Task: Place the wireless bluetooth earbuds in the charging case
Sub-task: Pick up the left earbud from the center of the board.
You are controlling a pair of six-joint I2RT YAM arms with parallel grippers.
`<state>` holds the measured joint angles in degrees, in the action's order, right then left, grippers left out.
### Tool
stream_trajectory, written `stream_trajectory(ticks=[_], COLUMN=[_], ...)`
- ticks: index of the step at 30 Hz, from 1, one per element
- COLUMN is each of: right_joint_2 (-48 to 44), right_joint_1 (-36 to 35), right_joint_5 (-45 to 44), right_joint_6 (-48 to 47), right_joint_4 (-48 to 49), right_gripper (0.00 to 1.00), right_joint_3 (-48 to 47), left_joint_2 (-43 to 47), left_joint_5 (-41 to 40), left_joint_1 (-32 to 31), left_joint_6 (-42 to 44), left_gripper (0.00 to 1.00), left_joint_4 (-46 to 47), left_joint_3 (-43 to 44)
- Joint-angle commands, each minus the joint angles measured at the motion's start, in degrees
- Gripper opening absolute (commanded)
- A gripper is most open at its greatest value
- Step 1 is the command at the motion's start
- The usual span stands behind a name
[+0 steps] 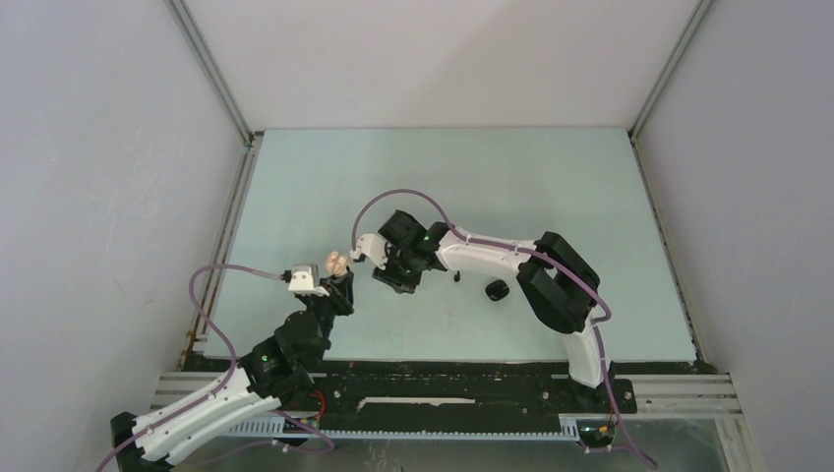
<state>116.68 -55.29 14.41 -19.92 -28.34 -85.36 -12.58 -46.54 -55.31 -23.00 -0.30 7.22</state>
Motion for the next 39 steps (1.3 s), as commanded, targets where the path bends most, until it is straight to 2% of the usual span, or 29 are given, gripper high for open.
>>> stream_trajectory(ticks=[1, 34, 39], right_joint_2=[1.5, 4.5, 5.0], right_joint_1=[-0.3, -0.1, 0.0], right_joint_5=[-1.7, -4.3, -4.3], right_joint_6=[0.5, -0.5, -0.5], right_joint_4=[-1.0, -2.7, -2.6], right_gripper=[0.34, 0.35, 0.33], right_joint_3=[-1.9, -0.8, -0.9], left_joint_2=[0.4, -0.3, -0.6], left_joint_5=[-2.3, -0.6, -0.6], left_joint_1=[0.2, 0.3, 0.3], left_joint_6=[-0.9, -1.6, -1.6], left_gripper=[0.0, 0.0, 0.0], left_joint_4=[0.7, 2.0, 2.1], left_joint_3=[0.0, -0.5, -0.4])
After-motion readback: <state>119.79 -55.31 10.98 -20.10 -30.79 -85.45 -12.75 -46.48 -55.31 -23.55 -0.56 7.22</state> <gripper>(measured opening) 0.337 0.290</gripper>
